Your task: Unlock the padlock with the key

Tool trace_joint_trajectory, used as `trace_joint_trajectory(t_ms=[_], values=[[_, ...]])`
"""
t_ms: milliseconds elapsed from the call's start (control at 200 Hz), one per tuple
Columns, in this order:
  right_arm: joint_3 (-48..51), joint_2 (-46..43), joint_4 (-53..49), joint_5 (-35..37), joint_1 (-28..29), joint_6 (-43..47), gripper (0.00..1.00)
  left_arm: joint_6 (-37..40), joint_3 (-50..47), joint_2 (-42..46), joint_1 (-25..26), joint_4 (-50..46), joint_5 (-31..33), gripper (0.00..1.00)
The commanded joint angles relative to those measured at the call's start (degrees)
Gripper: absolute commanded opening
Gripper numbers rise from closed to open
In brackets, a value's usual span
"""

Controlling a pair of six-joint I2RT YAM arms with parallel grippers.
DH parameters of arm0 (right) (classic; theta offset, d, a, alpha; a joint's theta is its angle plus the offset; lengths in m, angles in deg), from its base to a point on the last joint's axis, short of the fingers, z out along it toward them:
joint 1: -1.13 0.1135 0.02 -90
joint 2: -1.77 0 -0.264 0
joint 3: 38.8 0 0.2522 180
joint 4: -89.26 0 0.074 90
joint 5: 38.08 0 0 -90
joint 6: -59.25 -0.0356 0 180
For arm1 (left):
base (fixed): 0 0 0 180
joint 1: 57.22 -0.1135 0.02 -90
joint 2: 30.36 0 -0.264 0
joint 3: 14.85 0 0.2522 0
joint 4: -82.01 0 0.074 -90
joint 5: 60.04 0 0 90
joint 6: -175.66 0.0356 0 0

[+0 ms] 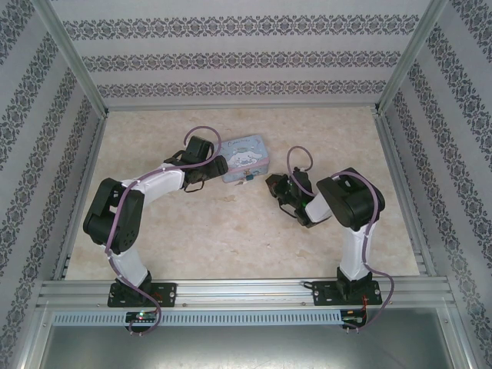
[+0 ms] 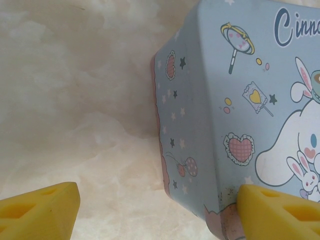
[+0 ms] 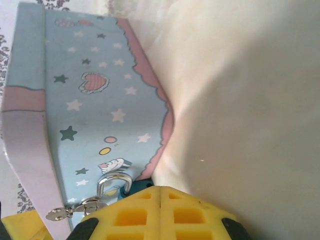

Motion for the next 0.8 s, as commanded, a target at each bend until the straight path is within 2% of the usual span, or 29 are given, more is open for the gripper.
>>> trace_joint_trajectory(t_ms=[0, 355, 420, 500, 799], values=[[1.9, -3.0, 1.0, 0.4, -1.0, 1.8, 0.00, 0.7, -0.8, -3.0, 0.4, -4.4, 1.5, 0.82], [-1.9, -1.8, -0.9, -4.5, -1.5, 3.4, 0.00, 0.7, -0.3, -2.7, 0.4, -4.5, 1.2, 0.82], [-2.5, -1.5, -1.0, -5.1, -1.3, 3.6, 0.14, 0.5, -0.3, -2.7, 0.4, -4.5, 1.1, 0.82], [-2.9, -1.3, -1.1, -5.1, -0.9, 3.6, 0.24, 0.5, -0.2, -2.7, 0.4, -4.4, 0.9, 0.82], [-5.8, 0.6, -1.2, -5.4, 1.1, 2.4, 0.32, 0.4, 0.1, -3.0, 0.4, -4.5, 0.6, 0.82]])
